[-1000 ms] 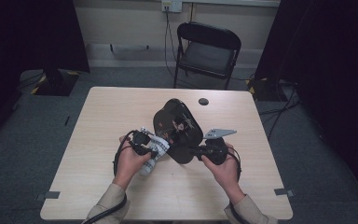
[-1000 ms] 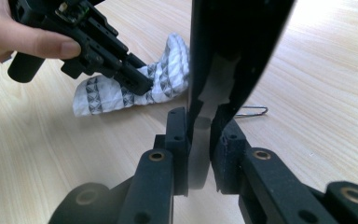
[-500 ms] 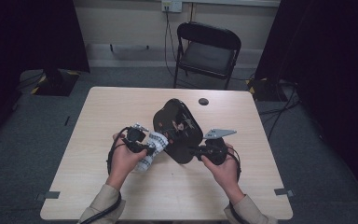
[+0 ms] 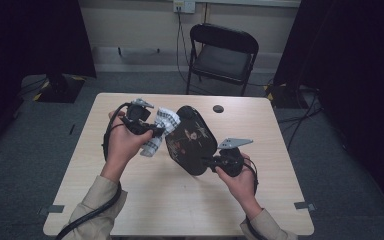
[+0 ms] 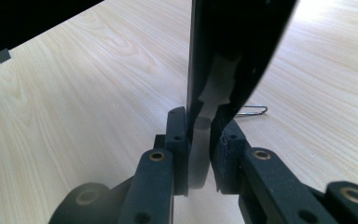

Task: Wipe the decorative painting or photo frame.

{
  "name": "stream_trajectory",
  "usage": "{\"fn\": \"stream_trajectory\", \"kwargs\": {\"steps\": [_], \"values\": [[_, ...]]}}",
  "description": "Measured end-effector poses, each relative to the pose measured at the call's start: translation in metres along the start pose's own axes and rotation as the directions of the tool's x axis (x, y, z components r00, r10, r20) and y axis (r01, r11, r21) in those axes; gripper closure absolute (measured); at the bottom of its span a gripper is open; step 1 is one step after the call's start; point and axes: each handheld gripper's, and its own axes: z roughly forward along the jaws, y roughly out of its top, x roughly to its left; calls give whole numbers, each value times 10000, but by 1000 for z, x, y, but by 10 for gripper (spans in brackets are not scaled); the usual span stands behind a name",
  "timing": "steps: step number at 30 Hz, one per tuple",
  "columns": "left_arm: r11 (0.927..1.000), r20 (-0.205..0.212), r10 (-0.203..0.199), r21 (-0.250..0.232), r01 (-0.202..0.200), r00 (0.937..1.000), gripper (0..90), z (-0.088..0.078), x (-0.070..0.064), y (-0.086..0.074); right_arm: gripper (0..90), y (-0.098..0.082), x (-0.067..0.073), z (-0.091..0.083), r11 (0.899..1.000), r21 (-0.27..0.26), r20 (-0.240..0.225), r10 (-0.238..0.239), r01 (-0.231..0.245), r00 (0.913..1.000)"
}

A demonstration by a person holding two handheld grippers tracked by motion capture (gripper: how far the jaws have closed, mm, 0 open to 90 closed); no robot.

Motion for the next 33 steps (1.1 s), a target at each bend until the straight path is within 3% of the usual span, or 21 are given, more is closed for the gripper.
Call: {"fn": "stream_trajectory", "kwargs": {"steps": [4, 10, 33], "values": [[9985, -2, 125, -530, -125, 9999, 780, -14, -7, 23, 793, 0, 0, 0, 10000, 6, 6, -44, 44, 10000], [9977, 32, 438, -512, -435, 9990, 780, -11, -17, 40, 794, 1, 3, 1, 9998, 32, 42, -194, 193, 9998], [9992, 15, 373, 145, -373, 9993, 780, 22, -16, 20, 793, 0, 1, 1, 10000, -10, -8, -7, 7, 10000]]}}
